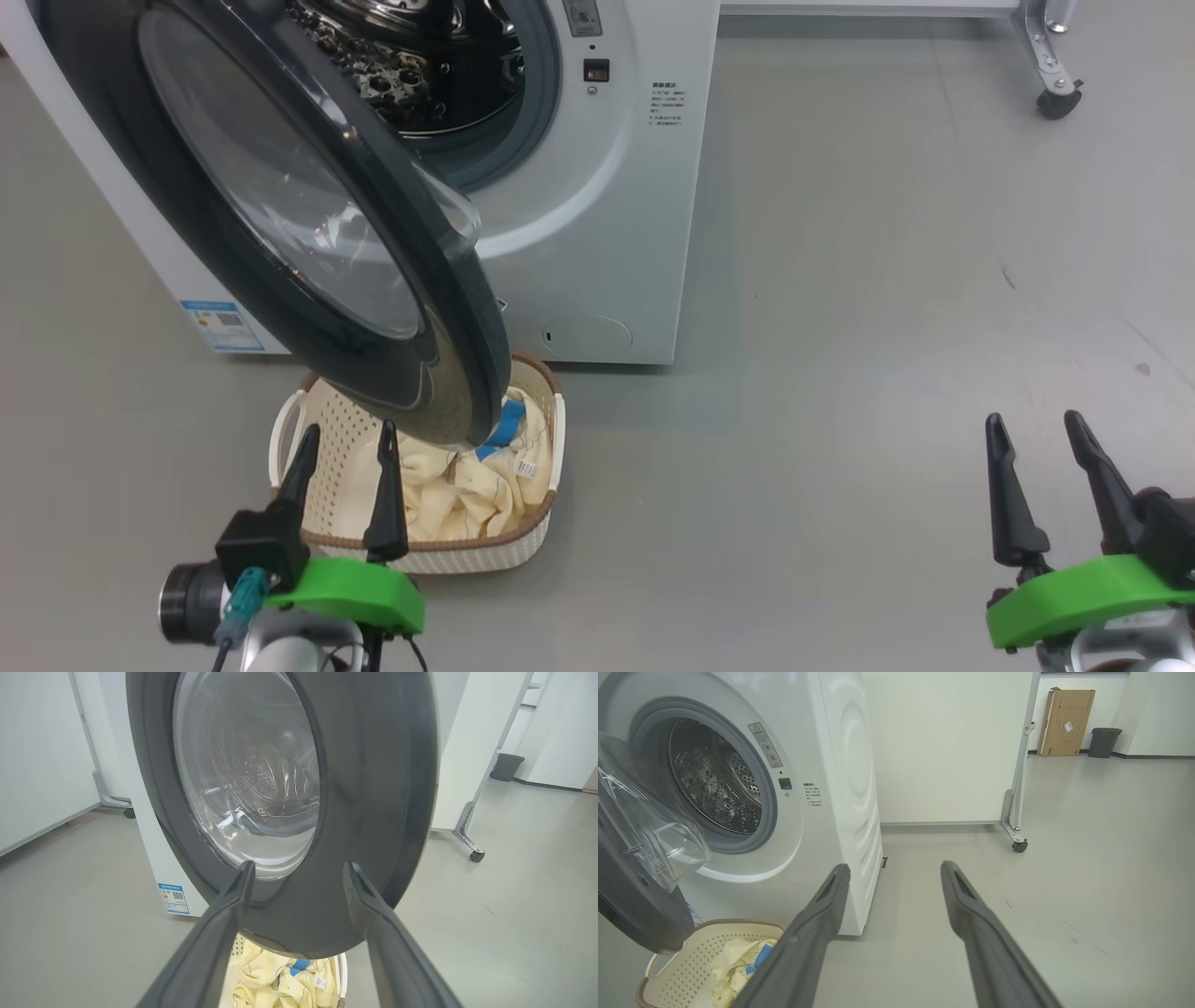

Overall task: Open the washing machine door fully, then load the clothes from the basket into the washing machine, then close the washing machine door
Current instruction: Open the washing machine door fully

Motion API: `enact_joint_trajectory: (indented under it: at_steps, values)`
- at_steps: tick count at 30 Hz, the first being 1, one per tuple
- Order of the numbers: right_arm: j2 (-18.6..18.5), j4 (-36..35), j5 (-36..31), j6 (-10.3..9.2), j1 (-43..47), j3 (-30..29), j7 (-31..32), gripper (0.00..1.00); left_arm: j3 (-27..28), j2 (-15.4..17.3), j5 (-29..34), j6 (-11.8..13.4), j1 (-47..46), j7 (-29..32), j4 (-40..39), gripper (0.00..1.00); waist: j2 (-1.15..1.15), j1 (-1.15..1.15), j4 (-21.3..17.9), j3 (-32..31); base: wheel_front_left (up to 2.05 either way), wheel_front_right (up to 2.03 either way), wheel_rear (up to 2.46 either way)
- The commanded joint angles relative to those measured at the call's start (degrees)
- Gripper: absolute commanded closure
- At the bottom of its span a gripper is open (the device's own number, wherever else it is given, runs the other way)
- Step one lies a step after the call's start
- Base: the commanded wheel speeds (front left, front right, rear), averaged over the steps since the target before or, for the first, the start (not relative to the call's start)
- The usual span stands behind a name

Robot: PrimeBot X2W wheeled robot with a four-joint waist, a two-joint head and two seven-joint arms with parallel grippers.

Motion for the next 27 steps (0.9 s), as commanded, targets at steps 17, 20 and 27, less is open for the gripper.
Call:
enact_joint_trajectory:
  at_steps: [17, 20, 27]
  values:
    - [-0.65, -2.87, 0.58, 0.20, -0.08, 1.53, 0.47, 0.00, 3.94, 2.55, -1.13, 1.51, -7.02, -0.31, -0.64, 1.00, 0.00, 0.00, -0.75, -0.44, 0.00, 0.00, 0.00]
    - [-0.65, -3.06, 0.57, 0.20, 0.00, 1.48, 0.58, 0.00, 4.89, 3.31, -0.40, 2.68, -9.02, -0.33, -3.44, 1.00, 0.00, 0.00, -0.71, -0.42, 0.00, 0.00, 0.00]
    - [-0.65, -3.00, 0.69, 0.20, 0.06, 1.22, 0.68, 0.00, 4.85, 4.53, 2.86, 5.33, -13.49, 0.06, -16.74, 1.00, 0.00, 0.00, -0.90, -0.84, 0.00, 0.00, 0.00]
